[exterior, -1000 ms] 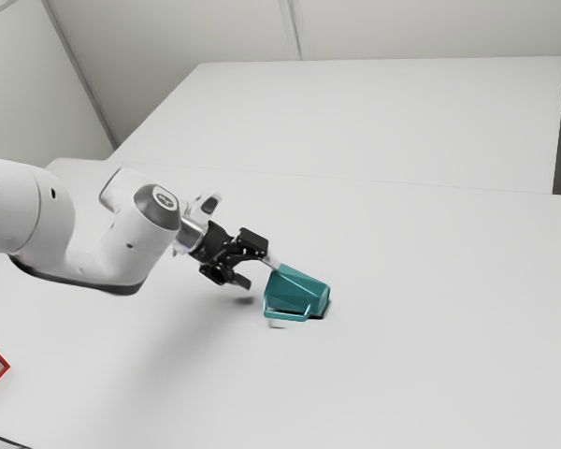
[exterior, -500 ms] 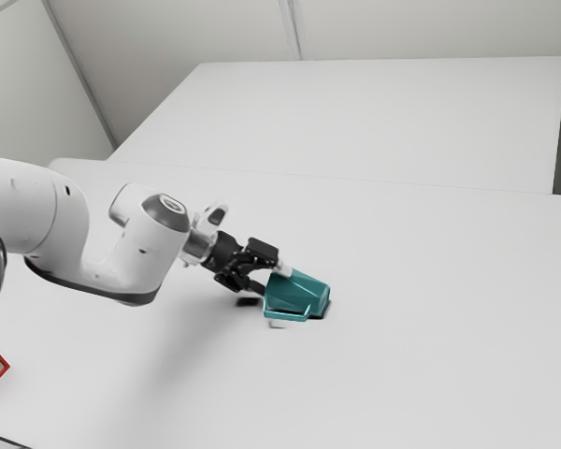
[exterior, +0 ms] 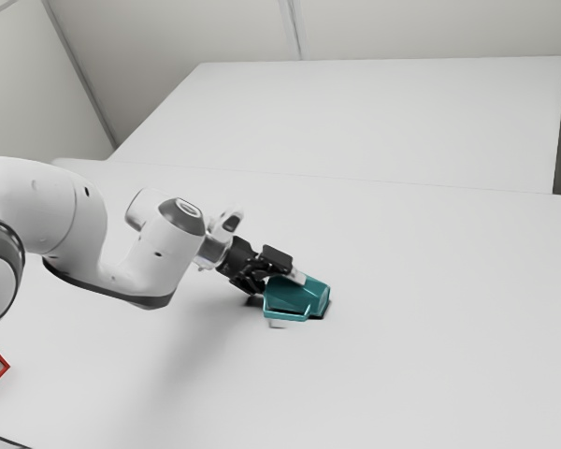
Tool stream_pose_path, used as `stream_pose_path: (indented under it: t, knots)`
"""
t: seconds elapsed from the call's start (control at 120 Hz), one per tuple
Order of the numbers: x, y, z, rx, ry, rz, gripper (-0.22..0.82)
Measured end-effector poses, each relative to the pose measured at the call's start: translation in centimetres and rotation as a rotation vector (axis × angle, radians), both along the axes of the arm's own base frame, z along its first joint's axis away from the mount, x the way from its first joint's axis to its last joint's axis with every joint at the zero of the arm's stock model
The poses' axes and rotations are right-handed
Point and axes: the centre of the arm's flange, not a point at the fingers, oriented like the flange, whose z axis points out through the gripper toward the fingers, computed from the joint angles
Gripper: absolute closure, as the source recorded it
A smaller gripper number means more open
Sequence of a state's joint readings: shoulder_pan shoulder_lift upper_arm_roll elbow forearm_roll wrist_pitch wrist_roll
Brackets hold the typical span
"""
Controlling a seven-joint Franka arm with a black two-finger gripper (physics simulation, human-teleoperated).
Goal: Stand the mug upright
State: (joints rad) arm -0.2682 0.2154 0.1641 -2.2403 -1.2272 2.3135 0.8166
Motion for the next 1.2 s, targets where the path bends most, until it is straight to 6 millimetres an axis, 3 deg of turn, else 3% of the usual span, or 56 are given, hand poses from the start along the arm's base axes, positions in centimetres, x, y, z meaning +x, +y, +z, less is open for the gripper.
stream_pose_path:
  t: [0.617,0.975,1.2]
  knots:
    - [0.7,-0.1,0.9,-0.008,-0.047,-0.010,0.54]
    - [1.6,-0.9,2.5,-0.030,-0.076,-0.011,0.71]
    - [1.8,-1.6,5.6,-0.050,-0.136,-0.027,0.74]
